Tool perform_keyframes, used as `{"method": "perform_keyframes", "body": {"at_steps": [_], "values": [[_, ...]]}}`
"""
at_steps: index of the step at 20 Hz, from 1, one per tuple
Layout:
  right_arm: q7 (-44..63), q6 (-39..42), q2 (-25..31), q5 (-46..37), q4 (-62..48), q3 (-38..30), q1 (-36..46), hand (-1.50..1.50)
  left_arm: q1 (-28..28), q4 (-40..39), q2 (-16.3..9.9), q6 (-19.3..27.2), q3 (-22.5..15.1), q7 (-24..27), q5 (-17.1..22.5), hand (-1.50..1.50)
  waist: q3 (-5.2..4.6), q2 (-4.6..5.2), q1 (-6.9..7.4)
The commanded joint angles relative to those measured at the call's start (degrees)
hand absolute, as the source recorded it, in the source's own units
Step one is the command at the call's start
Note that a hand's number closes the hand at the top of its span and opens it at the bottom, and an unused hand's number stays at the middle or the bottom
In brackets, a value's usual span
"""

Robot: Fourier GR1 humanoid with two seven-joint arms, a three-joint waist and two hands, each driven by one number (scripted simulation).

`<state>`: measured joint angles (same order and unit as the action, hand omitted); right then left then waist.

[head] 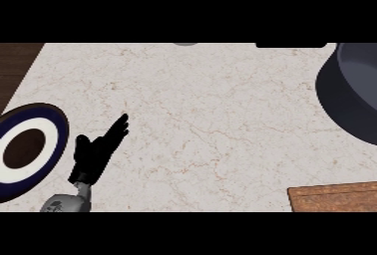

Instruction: Pick the cupcake from the cutting board and place it in the pot

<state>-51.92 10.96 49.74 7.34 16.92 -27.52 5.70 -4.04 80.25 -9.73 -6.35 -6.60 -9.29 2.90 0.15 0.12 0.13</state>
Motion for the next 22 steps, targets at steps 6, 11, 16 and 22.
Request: {"method": "perform_keyframes", "body": {"at_steps": [6, 11, 16, 22], "values": [[5.8, -8.4, 4.8, -2.8, 6.6, 2.5, 3.9, 1.50, -0.8, -0.2, 0.6, -1.0, 1.0, -0.7, 0.0, 0.00, -0.17, -0.14, 0.10], [19.0, -11.2, 7.3, -4.4, 16.0, 5.5, 6.6, 1.50, 0.8, 1.2, 0.4, -1.1, 0.9, -0.5, -0.6, 0.00, -0.28, -0.28, 0.02], [27.9, -9.2, 11.1, -8.9, 16.3, 9.7, 14.9, 1.50, 2.1, 0.5, 0.3, -2.0, 0.5, 1.9, -1.7, 0.00, -0.16, 0.01, 0.97], [37.5, -10.5, 8.3, -16.6, 17.8, 17.4, 23.7, 1.50, -1.9, -2.6, 2.0, -1.8, 0.9, 1.6, -1.6, 0.00, -0.13, 0.17, 1.21]]}}
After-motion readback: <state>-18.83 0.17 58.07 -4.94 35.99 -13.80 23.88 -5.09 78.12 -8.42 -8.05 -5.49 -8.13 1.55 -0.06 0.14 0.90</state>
